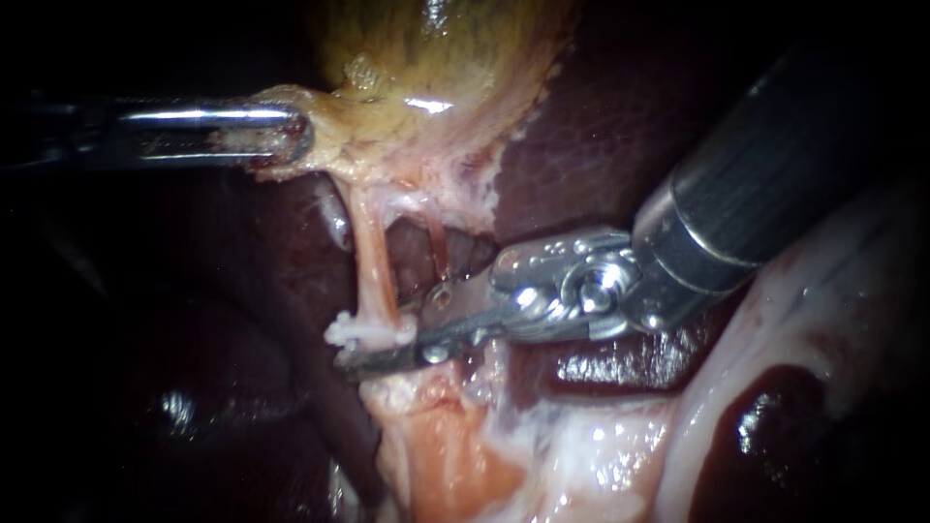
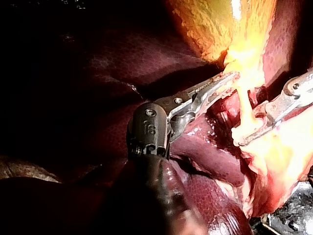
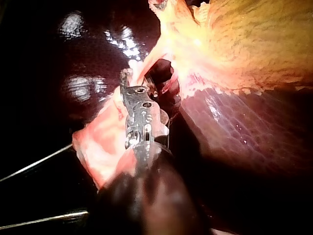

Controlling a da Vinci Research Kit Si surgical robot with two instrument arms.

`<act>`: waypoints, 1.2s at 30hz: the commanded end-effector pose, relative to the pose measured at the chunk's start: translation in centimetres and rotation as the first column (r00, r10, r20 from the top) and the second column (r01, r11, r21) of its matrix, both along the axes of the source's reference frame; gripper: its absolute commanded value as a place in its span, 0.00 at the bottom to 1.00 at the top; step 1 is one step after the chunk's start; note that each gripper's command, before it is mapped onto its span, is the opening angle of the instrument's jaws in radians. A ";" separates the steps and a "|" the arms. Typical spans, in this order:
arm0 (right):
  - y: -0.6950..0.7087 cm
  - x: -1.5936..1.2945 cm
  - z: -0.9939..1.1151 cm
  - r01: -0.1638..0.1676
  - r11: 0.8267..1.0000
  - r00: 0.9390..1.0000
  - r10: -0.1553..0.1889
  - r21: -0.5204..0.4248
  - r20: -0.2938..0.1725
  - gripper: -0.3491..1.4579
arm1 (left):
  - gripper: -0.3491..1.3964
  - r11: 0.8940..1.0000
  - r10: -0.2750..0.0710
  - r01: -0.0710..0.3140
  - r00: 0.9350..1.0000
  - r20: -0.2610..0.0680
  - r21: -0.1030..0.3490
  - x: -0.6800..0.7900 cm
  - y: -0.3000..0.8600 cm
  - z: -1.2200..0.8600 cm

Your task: Clipping third clip left tube

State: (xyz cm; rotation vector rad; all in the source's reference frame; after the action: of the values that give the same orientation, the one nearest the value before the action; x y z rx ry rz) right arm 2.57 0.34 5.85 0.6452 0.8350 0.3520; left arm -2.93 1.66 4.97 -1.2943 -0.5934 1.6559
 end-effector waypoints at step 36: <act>0.45 -0.41 -0.24 -0.156 0.985 0.954 0.168 0.069 -0.248 0.47 | 0.00 1.000 0.003 -0.003 1.000 0.002 0.000 0.05 0.00 0.01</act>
State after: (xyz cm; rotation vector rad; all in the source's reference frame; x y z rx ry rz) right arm 2.16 0.81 5.61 0.6767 1.1320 0.4464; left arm -2.87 1.66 4.99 -1.2962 -0.5965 1.6574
